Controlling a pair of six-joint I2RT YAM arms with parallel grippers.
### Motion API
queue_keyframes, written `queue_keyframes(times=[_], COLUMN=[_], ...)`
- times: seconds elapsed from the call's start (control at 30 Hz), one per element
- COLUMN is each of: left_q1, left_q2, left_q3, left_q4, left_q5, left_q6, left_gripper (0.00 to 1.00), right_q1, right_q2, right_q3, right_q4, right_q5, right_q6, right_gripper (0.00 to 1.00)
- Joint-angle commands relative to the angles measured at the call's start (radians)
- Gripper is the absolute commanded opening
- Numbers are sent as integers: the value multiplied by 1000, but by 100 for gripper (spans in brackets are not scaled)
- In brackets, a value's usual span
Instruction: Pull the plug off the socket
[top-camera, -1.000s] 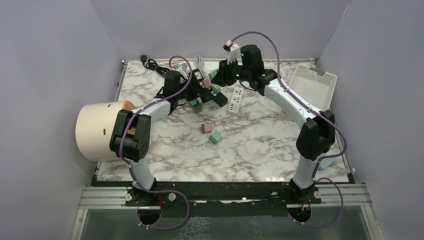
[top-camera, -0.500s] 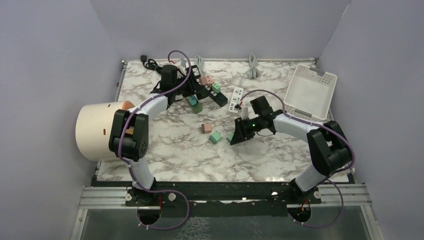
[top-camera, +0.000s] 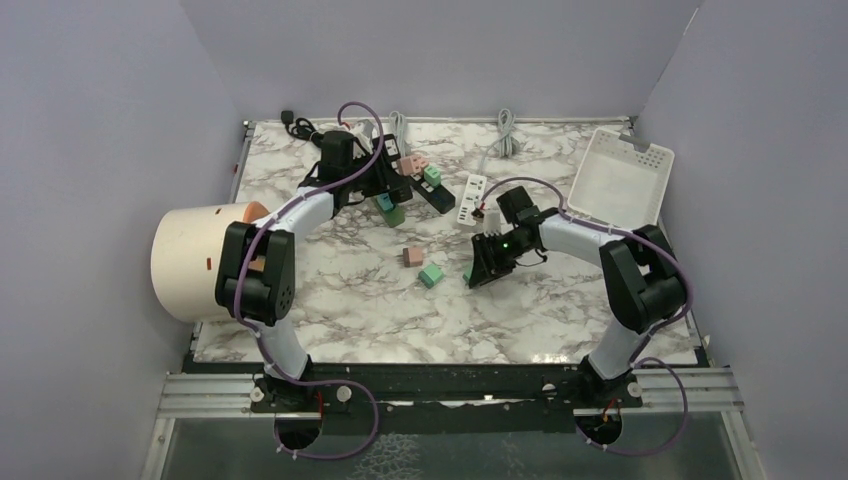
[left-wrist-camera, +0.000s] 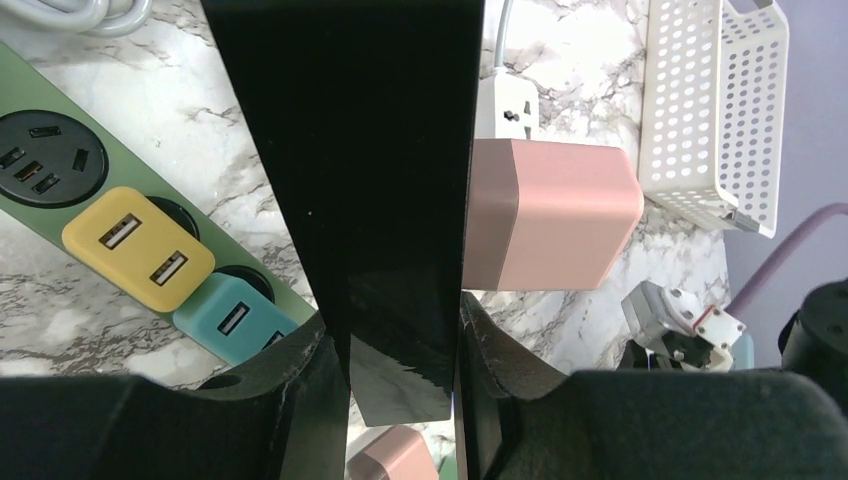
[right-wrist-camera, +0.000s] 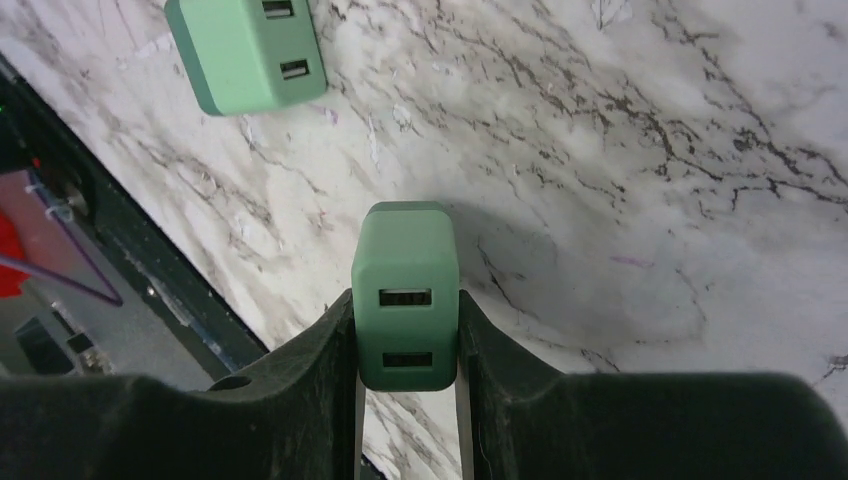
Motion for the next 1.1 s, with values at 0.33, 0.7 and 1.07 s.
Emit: queue_keyframes(times=[0.33, 0.7, 1.07], left_q1=[-6, -112, -143], left_q2=[-127, -178, -179], left_q3=[-3, -54, -25], left_q4=[13, 46, 53], left_q5=[-13, -126, -133], left_q6=[96, 104, 92], left_gripper=[0, 0, 0], right_q1=[-13, -13, -2], right_q2=[-116, -92, 130], right_q3=[165, 419, 652], right_q4=[-110, 224, 220], right_q5=[289, 235, 63], right_q6=[0, 194, 228], right_gripper=[87, 85, 71])
